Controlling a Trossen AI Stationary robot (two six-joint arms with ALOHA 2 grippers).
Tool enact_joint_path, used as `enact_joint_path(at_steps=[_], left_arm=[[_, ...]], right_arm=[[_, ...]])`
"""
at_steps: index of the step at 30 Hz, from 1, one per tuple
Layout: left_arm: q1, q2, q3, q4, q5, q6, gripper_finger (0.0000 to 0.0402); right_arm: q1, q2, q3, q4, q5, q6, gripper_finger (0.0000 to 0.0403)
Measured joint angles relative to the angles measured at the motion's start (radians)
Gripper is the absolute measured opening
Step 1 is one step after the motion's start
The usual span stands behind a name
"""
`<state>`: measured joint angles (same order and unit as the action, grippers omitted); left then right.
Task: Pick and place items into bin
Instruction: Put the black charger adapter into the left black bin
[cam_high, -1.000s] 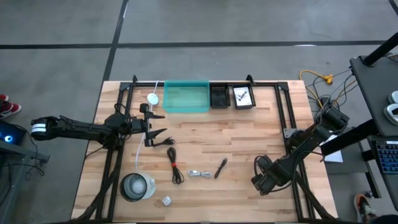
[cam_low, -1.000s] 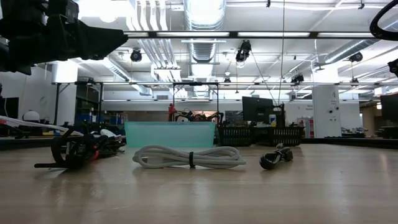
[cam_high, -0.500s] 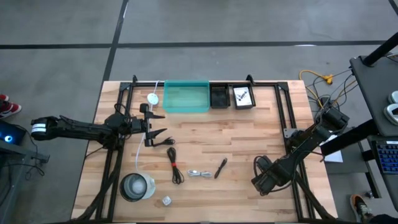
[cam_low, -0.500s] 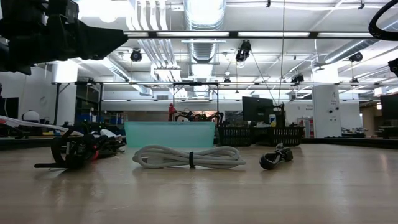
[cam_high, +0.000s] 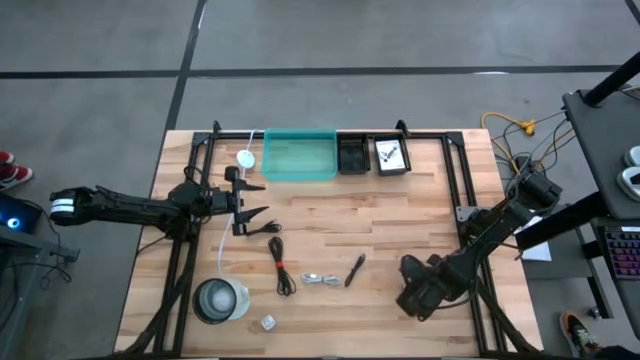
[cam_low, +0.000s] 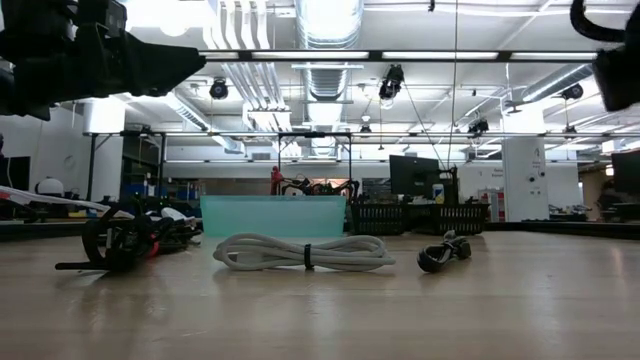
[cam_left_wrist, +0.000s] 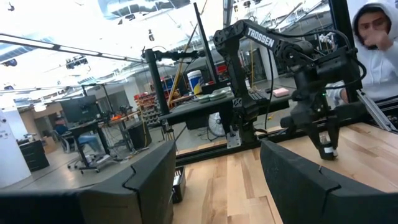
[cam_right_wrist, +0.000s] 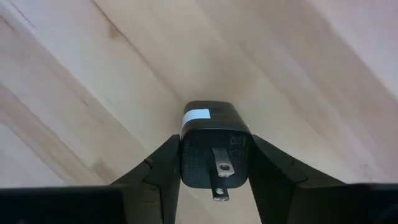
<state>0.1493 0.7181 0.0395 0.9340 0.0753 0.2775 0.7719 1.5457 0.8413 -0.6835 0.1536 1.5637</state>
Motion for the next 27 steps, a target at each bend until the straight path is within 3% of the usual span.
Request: enact_joint_path(at_steps=[9,15,19,27], left_arm=[[0.0,0.0,0.0,0.0,0.0,0.0,0.0219],[0.0,0.0,0.0,0.0,0.0,0.0,0.0219],[0.0,0.0,0.0,0.0,0.0,0.0,0.0219],[0.0,0.0,0.0,0.0,0.0,0.0,0.0219]], right_arm=[[0.0,-0.169,0.001,0.138,0.356,-0.184,0.0136],[-0.01,-0.265,0.001,0.176,0.503,-0.332,0.0136],[-0.049,-0.292,0.001,0.203,0.497,-0.434,0.0136],[-0.111,-0.279,0.001,0.457,0.333,-0.711,0.0136]])
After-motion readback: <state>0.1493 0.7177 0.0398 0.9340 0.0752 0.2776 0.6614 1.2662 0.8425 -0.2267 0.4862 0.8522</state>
